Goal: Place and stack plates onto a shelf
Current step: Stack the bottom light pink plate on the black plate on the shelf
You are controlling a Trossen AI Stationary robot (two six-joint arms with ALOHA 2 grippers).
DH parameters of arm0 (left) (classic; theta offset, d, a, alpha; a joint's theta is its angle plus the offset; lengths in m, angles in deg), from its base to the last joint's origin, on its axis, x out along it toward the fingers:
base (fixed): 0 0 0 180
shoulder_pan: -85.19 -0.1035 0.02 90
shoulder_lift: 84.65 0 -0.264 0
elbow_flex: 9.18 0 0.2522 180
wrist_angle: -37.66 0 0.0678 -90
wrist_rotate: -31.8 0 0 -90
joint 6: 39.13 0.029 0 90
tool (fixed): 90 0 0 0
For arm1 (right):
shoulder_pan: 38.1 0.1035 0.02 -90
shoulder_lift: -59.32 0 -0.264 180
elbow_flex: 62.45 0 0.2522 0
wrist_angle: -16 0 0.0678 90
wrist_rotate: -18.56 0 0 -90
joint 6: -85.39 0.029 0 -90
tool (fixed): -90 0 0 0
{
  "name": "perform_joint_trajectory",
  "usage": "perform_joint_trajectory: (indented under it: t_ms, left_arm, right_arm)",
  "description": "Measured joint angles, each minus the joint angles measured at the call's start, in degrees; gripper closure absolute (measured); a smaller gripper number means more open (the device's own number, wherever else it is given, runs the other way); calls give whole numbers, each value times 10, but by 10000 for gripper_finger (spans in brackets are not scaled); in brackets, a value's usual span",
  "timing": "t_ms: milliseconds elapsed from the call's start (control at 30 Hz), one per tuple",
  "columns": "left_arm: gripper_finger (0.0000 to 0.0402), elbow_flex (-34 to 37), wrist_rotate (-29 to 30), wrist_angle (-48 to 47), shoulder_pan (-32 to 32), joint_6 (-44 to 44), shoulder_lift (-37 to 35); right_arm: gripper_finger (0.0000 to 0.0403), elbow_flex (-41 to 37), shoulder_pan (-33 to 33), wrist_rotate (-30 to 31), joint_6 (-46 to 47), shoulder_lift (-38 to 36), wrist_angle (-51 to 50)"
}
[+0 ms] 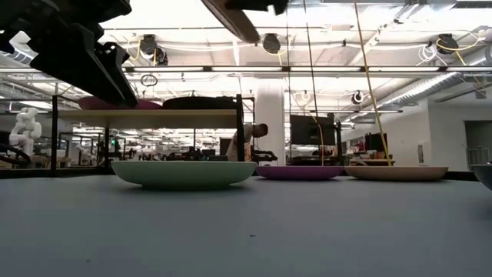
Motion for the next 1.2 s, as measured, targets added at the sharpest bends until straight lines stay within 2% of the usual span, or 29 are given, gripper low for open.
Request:
perform_joint_trajectory:
  t_ms: [367,533,833,1033,1200]
  left_arm:
    - [209,0,0,0,0,-6,0]
    - [209,0,0,0,0,-7,0]
    - [209,0,0,0,0,-7,0]
    - [209,0,0,0,0,-7,0]
    - [209,0,0,0,0,-8,0]
  right_arm:
    - [401,8,-93,-145,4,68,211]
    - [401,68,-116,-166,22,104,185]
    - [401,198,-146,-166,37,163,16]
    - [401,211,-166,-167,47,180,-13]
    - [401,211,-177,-196,54,194,-30]
